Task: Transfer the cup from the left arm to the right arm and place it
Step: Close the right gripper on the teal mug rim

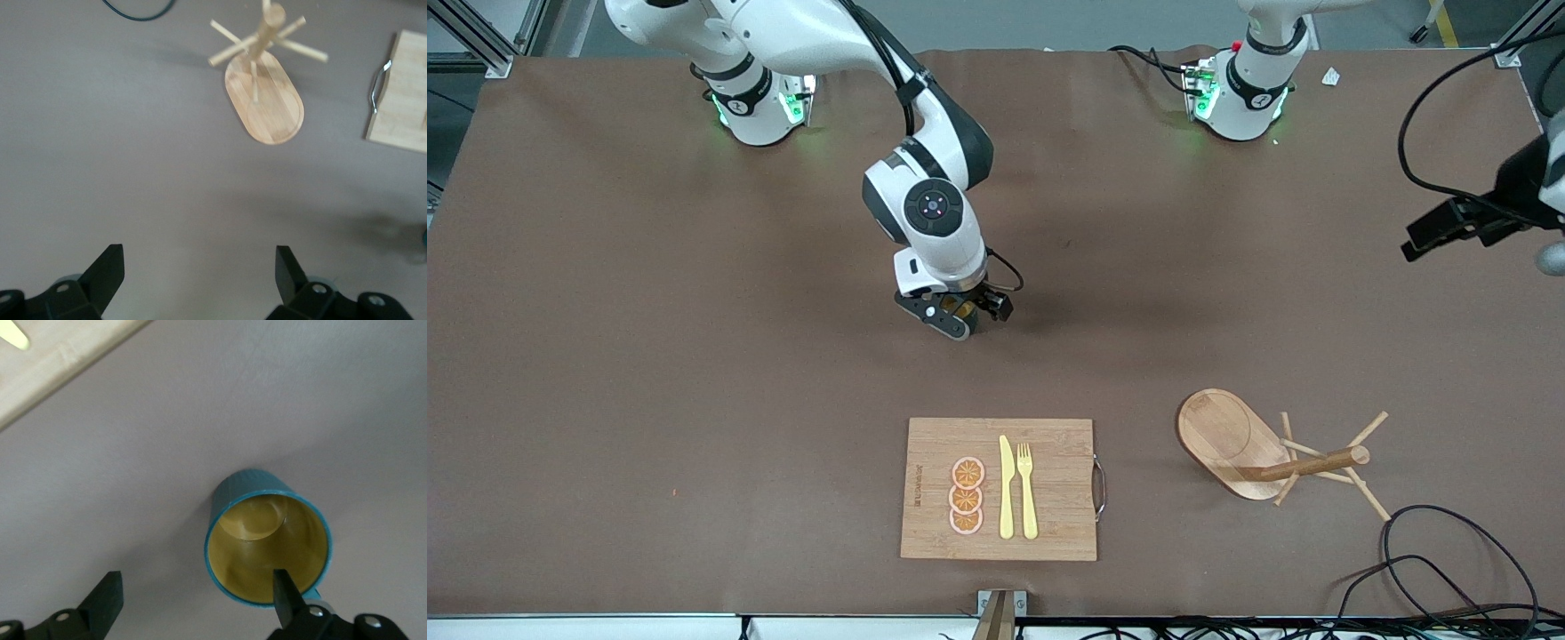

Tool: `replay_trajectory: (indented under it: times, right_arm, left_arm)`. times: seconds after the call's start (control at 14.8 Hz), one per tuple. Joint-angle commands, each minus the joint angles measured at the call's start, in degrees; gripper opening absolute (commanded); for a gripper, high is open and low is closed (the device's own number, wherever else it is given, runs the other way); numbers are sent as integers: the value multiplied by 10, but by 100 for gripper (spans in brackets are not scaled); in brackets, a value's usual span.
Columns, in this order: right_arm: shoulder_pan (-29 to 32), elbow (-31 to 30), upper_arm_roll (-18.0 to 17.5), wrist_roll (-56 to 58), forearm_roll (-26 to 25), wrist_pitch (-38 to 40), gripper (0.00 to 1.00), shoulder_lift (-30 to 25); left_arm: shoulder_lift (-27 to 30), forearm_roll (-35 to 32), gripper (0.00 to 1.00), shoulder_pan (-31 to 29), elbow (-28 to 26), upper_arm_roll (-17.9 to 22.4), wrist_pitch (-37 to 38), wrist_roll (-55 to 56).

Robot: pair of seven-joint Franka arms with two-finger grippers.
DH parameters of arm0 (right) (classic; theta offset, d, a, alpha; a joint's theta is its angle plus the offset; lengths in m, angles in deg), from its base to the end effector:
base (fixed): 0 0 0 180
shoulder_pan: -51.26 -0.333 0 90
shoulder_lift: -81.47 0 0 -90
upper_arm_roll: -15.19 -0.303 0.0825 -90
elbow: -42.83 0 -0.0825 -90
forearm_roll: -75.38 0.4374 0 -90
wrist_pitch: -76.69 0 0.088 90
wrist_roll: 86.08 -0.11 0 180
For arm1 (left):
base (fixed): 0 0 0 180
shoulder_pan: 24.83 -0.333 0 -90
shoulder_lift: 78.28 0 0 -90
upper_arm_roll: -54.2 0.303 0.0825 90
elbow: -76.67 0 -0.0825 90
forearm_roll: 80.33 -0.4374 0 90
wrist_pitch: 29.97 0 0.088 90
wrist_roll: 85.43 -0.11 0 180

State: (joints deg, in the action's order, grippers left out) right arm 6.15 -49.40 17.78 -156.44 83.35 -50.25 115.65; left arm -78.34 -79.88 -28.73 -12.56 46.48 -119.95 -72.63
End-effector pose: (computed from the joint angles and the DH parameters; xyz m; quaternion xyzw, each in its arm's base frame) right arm 0.5316 0.4984 0.2354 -0.9600 0.2766 0.0330 0.0282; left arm 0.6071 -0.0414 0.6149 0.9969 0.0783 0.0054 0.0048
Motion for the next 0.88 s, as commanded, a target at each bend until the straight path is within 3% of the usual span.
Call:
replay_trajectory:
  times: [0.0,0.14,0.34,0.47,0.68,0.81]
  right_arm:
    - [-10,-6,7,-7,0,-14,86,11]
    - [-11,-6,7,-5,-19,-13,65,12]
    - [-11,-6,7,12,-24,-10,24,16]
    - [-8,-6,7,43,-24,-7,6,16]
    - [1,1,9,137,-24,0,0,14]
    - [17,25,11,209,-33,47,0,9]
  left_arm:
    - [39,8,100,13,-48,8,-10,-54]
    - [42,7,100,15,-53,5,-12,-59]
    - [45,0,100,16,-52,-8,-12,-60]
    - [44,0,100,14,-52,-10,-19,-60]
    - [44,0,100,13,-50,-11,-19,-62]
    - [45,0,100,13,-49,-11,-17,-63]
